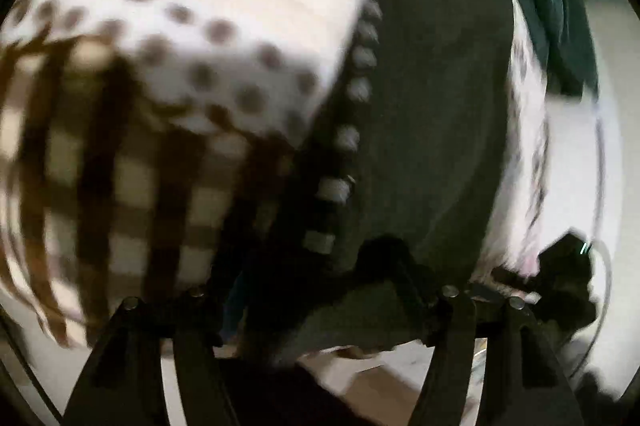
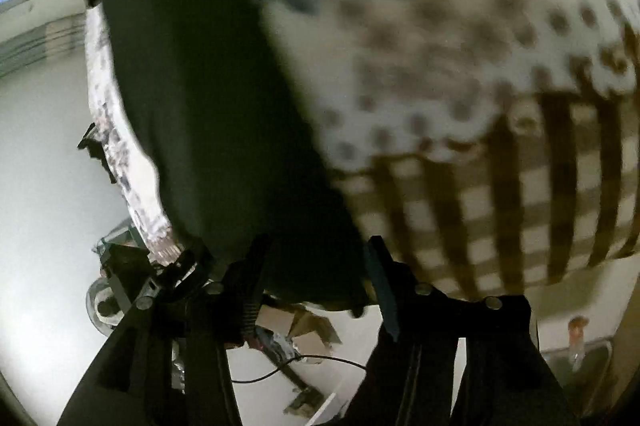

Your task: Fold small clothes

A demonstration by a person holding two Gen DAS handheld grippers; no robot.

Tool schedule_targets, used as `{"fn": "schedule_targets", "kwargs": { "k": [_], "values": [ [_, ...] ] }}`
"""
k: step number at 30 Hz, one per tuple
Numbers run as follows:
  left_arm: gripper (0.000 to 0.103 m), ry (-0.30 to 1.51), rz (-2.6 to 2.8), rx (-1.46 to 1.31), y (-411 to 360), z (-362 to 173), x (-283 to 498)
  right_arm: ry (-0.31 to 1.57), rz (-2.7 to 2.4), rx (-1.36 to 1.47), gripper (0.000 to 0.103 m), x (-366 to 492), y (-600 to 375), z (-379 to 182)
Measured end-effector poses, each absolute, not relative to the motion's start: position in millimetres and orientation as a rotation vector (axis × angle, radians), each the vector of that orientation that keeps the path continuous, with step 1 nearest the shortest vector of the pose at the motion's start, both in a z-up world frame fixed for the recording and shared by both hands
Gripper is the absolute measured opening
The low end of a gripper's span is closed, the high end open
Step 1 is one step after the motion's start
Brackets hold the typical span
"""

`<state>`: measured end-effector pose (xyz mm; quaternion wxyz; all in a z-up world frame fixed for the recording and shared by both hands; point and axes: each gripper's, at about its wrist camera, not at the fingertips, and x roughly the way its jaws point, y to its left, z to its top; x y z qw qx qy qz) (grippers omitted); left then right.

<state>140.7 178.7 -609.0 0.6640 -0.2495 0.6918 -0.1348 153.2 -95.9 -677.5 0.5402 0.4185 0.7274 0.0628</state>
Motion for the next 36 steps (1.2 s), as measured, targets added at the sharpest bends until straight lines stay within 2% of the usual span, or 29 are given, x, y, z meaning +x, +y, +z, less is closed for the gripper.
{"fn": "schedule_targets", "kwargs": {
  "k": [4, 5, 6, 7, 8, 9, 10, 14, 22, 29, 36],
  "values": [
    [0.061, 1.549, -0.341, -0.468, 166, -601, 137, 1.796, 0.204, 1.036, 0.052, 143, -82, -713],
    [0.057, 1.544, -0.345, -0.46, 163, -600, 136, 1.801, 0.224, 1.054, 0.052, 141, -73, -719],
    [0.033, 1.549, -0.342, -0.449, 161, -599, 136, 1.797, 0.235, 1.076, 0.052, 142, -64, -723],
    [0.016, 1.559, -0.342, -0.448, 160, -600, 136, 1.786, 0.237, 1.104, 0.052, 140, -57, -726],
    [0.009, 1.565, -0.342, -0.466, 160, -599, 136, 1.775, 0.226, 1.115, 0.052, 141, -50, -726],
    [0.008, 1.563, -0.334, -0.471, 160, -597, 135, 1.752, 0.215, 1.123, 0.039, 140, -47, -723],
    [0.008, 1.557, -0.328, -0.475, 160, -593, 135, 1.735, 0.213, 1.126, 0.016, 140, -45, -721],
    [0.008, 1.529, -0.329, -0.568, 172, -567, 132, 1.682, 0.231, 1.189, 0.012, 140, -49, -701],
    [0.008, 1.372, -0.387, -0.761, 189, -491, 193, 1.458, 0.323, 1.311, 0.012, 188, -68, -600],
    [0.007, 1.213, -0.434, -0.766, 166, -465, 346, 1.261, 0.309, 1.255, 0.012, 335, -78, -558],
    [0.008, 1.137, -0.449, -0.699, 134, -483, 515, 1.153, 0.202, 1.156, 0.012, 534, -110, -561]
  ]
}}
